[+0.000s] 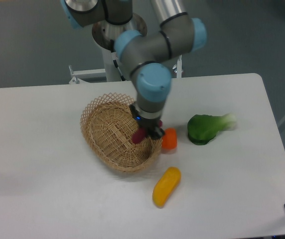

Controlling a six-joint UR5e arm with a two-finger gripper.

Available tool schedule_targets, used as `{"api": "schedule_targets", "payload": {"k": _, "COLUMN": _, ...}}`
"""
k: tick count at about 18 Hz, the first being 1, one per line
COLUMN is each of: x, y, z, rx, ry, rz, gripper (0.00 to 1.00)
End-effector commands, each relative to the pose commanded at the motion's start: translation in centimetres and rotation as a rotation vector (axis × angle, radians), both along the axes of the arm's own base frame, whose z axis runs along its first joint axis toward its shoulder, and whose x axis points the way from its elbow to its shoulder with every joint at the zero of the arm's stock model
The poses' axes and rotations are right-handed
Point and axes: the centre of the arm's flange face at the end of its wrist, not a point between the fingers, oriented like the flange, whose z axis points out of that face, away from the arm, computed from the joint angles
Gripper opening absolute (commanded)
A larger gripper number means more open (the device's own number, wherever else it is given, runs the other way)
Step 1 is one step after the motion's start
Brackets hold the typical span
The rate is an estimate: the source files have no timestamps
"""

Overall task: Place the sweet potato in the basket
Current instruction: 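Carry the held sweet potato over the wicker basket, then lower the sweet potato into the basket and open the gripper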

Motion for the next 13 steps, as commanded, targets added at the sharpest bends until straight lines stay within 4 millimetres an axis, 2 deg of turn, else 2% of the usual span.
{"api": "schedule_targets", "payload": {"k": 1, "x": 0.9, "y": 0.1, "z": 0.0, "rx": -0.001, "ry": -0.001, "rz": -0.015, "gripper": 0.31}}
{"api": "schedule_targets", "payload": {"k": 3, "x": 2.8, "y": 0.4, "z": -0.1, "rx": -0.009, "ry": -0.004, "rz": -0.036, "gripper": 0.38}}
{"api": "schedule_targets", "payload": {"k": 4, "x": 3.4, "y": 0.4, "z": -0.2, "rx": -0.011, "ry": -0.005, "rz": -0.033, "gripper": 0.48}}
{"api": "schedule_targets", "payload": {"k": 5, "x": 4.0, "y": 0.6, "z": -0.3, "rx": -0.013, "ry": -0.003, "rz": -0.027, "gripper": 0.6}}
{"api": "schedule_targets", "payload": {"k": 6, "x": 4.6, "y": 0.9, "z": -0.2, "rx": -0.014, "ry": -0.001, "rz": -0.024, "gripper": 0.83}}
{"api": "schedule_targets", "payload": {"k": 7, "x": 5.1, "y": 1.2, "z": -0.3, "rx": -0.017, "ry": 0.004, "rz": -0.02, "gripper": 1.0}}
{"api": "schedule_targets", "payload": {"k": 13, "x": 5.0, "y": 1.7, "z": 0.3, "rx": -0.005, "ry": 0.017, "rz": -0.009, "gripper": 1.0}}
